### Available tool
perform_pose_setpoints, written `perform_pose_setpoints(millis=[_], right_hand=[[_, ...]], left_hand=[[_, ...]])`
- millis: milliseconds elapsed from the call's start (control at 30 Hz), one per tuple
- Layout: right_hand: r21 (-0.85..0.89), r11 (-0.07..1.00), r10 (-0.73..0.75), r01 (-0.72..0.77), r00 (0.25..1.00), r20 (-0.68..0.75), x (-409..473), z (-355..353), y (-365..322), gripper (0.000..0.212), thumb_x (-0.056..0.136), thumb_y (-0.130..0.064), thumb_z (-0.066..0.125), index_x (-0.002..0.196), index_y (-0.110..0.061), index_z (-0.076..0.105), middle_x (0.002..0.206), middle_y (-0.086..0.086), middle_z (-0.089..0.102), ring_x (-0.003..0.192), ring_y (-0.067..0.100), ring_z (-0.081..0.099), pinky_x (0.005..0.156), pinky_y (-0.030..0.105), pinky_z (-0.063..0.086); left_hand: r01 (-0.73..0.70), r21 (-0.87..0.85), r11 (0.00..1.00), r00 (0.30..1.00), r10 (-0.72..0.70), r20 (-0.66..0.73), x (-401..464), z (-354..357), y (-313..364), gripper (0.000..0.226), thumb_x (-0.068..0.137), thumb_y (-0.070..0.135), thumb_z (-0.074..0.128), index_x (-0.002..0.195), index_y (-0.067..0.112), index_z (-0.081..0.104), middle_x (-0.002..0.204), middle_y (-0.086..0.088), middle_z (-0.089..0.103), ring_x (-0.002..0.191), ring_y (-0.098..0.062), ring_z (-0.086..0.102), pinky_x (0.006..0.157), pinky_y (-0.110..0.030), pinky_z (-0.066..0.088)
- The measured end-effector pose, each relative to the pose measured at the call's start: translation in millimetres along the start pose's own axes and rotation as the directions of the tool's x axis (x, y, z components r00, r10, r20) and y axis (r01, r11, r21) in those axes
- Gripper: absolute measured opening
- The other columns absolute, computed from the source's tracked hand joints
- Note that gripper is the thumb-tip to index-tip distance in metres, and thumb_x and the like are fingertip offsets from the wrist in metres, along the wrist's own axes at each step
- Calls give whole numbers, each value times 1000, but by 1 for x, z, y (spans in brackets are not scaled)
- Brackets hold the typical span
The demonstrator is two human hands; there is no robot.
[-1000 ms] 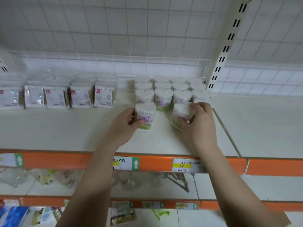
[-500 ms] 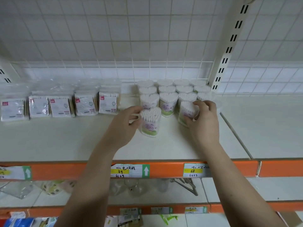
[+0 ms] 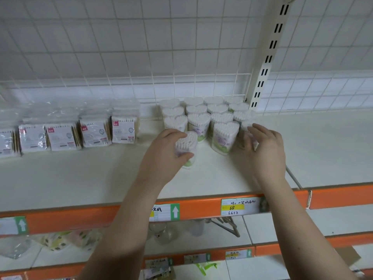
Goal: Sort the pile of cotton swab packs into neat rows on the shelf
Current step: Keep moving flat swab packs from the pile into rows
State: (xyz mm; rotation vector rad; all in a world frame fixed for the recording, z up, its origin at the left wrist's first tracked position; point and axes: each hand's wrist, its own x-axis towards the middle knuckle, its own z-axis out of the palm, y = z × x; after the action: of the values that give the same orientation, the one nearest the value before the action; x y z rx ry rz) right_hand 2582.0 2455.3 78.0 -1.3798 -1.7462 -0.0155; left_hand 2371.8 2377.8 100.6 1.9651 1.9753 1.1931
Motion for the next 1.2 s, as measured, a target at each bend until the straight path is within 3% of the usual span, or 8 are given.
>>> perform_pose_setpoints(millis=[200,367,500,667,800,900,1067,1200], right_hand=[[92,996,-19,17,999,27,5,-9,4,17,87,-2,58,95,-3,72,107,12,69,99,35,57,82,21,34],[211,970,110,-120,992,57,4,-17,9,29,90,-4,52,113,-9,68,122,3,64,117,23,54,99,25,39],[233,957,169,-173,985,39,-5,-25,8,25,89,-4,54,108,-10,70,112,5,68,108,25,58,87,19,36],[153,962,207,-226,969,131,-18,-35,7,26,89,-8,54,110,-11,69,114,6,67,101,27,61,80,17,35],[-34,982,187,-185,940,285,-26,-43,5,29,91,-13,50,116,-10,64,110,14,67,103,32,59,77,30,41],[-156,974,220,-167,868,445,-29,-45,6,30,94,-18,45,116,-5,60,113,14,64,105,31,57,80,33,42],[-157,983,168,-98,829,533,-31,-46,8,21,93,-20,43,99,-9,60,89,8,61,93,29,58,66,31,37],[-138,988,134,-66,806,577,-27,-51,3,32,94,-21,44,120,-6,57,117,13,62,108,29,55,85,34,42]], left_hand=[[-25,-99,995,1000,25,-1,0,8,2,43,74,17,77,115,12,64,121,1,56,111,-10,53,99,-32,45],[-23,-107,994,1000,22,-9,7,20,6,44,75,17,76,117,12,63,124,1,58,114,-12,53,99,-34,44],[-3,-132,991,1000,2,-9,12,30,11,46,79,14,72,124,11,60,132,1,55,122,-11,51,106,-30,39],[6,-49,999,999,-3,46,20,40,13,51,88,18,64,136,17,49,146,7,41,138,-5,29,101,-1,12],[0,15,1000,994,-2,107,26,43,10,51,93,22,57,141,20,41,151,8,32,142,-5,18,106,-12,11],[11,9,1000,994,-12,113,27,44,7,50,94,24,55,142,21,40,152,10,29,142,-3,18,108,-14,12],[33,-41,999,993,-28,114,22,44,9,49,98,24,46,145,22,33,155,11,21,142,-1,12,108,-11,8],[30,-47,998,999,-29,22,15,36,10,42,100,15,39,142,13,39,152,3,29,137,2,19,111,-13,13]])
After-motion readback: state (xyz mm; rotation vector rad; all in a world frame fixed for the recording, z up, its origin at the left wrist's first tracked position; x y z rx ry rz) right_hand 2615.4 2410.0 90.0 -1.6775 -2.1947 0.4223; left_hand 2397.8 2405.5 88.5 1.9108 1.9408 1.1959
